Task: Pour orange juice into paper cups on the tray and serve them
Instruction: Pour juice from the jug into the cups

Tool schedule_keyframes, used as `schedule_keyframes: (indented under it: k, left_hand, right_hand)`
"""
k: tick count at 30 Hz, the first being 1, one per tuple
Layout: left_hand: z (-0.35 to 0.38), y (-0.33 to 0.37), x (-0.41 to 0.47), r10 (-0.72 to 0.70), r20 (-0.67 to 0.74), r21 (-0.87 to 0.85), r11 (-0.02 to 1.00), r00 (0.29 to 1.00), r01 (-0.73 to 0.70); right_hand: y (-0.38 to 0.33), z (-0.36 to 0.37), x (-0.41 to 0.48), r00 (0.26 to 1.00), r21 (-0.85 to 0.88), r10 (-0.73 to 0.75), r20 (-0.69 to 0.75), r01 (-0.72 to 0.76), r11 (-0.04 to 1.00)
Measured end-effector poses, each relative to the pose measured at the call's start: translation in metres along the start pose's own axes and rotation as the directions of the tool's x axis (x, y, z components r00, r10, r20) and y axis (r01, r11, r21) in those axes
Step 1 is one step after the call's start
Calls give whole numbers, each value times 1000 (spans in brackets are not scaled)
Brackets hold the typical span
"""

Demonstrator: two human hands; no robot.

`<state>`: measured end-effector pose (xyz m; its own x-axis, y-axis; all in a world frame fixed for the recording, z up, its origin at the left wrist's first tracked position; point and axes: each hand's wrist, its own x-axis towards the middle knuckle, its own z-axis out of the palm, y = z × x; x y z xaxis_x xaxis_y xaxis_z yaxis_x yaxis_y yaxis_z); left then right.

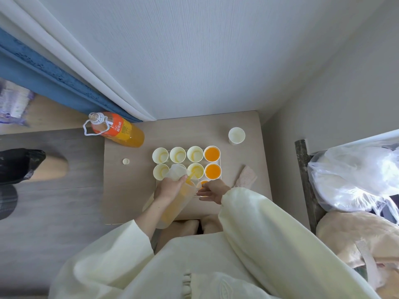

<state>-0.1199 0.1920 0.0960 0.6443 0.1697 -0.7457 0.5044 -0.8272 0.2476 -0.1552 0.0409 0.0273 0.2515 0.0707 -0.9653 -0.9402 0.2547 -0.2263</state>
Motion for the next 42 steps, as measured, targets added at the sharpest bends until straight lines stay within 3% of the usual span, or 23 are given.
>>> schedule_keyframes:
  k: [42]
  left_hand:
    - [-1, 5, -3, -19, -43, 53, 998, 999, 21]
  right_hand:
    - [-4, 0, -8, 1000, -12, 0, 7, 0, 1000]
